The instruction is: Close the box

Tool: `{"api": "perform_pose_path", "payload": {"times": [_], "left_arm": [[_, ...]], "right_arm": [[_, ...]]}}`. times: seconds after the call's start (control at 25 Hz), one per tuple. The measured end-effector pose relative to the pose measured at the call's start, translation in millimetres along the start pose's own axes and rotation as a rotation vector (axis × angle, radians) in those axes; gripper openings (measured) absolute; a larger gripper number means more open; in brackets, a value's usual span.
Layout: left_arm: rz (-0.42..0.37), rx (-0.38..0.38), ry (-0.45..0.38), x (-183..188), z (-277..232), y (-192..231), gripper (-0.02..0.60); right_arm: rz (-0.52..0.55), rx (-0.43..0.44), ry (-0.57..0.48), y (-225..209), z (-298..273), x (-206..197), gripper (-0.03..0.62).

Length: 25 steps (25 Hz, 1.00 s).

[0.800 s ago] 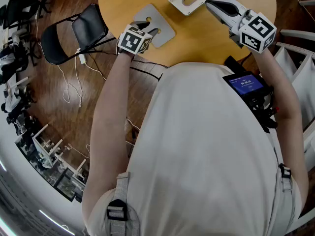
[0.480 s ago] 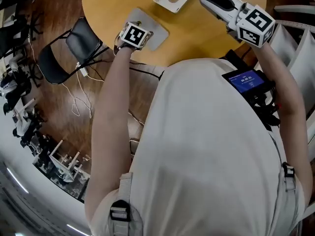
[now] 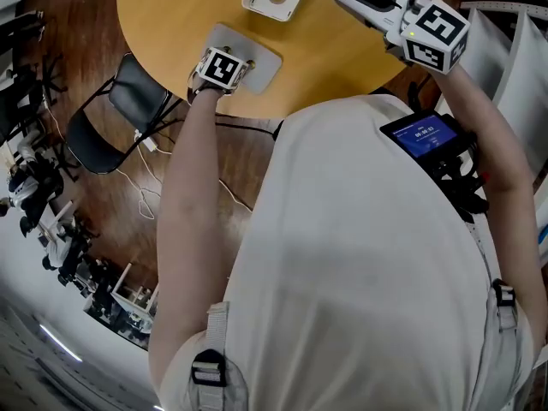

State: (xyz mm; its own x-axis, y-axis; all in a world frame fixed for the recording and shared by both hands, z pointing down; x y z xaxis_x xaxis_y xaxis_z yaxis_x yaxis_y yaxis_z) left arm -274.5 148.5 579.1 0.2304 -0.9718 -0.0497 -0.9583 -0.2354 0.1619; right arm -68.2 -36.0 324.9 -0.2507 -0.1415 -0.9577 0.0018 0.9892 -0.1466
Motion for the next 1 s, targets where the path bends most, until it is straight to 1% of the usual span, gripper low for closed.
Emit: {"api": "perform_pose_path", "payload": {"times": [0.12, 0.24, 0.44, 0.64, 0.76, 0.84, 0.92, 1.0], "left_arm": [[-0.001, -0.011, 0.005, 1, -8, -3, 0.311], [0.017, 0.011, 0.013, 0, -13, 0, 0.302], [0.018, 0.031, 0.009, -3, -14, -2, 0.284], [0.009, 0.029, 0.007, -10, -13, 3, 0.27], [-0.031, 0.022, -0.019, -15, -3, 4, 0.271], [-0.079, 0.019, -0.044, -14, 15, 0, 0.272], [-0.165, 0.014, -0.063, -12, 36, -5, 0.272], [-0.258, -0.001, -0.058, -10, 54, -10, 0.272]], "right_arm": [[-0.001, -0.007, 0.003, -2, 3, -2, -0.002], [-0.001, -0.016, 0.002, -3, 5, -3, -0.003], [0.003, -0.016, 0.006, 0, 7, -10, -0.003], [0.003, -0.013, 0.007, -3, 6, -9, -0.003], [-0.003, -0.017, 0.001, -6, 5, -8, -0.003], [-0.009, -0.017, -0.006, -6, 4, -6, -0.003], [-0.008, -0.006, -0.016, -4, 2, -3, -0.002], [-0.002, 0.007, -0.024, -1, 0, -1, -0.002]]}}
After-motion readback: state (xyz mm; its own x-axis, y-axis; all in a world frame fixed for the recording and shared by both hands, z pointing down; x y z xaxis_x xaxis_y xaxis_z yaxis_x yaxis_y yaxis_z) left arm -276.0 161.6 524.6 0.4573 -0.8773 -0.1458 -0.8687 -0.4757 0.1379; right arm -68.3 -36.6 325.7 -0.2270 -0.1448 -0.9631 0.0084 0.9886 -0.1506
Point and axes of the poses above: the fingertips, and each gripper's own axes: z backward along the fingers, y to its left, x out of its top, the point moved 3 cm from there along z, backward along the fingers, and after that the axes turned 11 degrees about z, right-handed, at the moved point
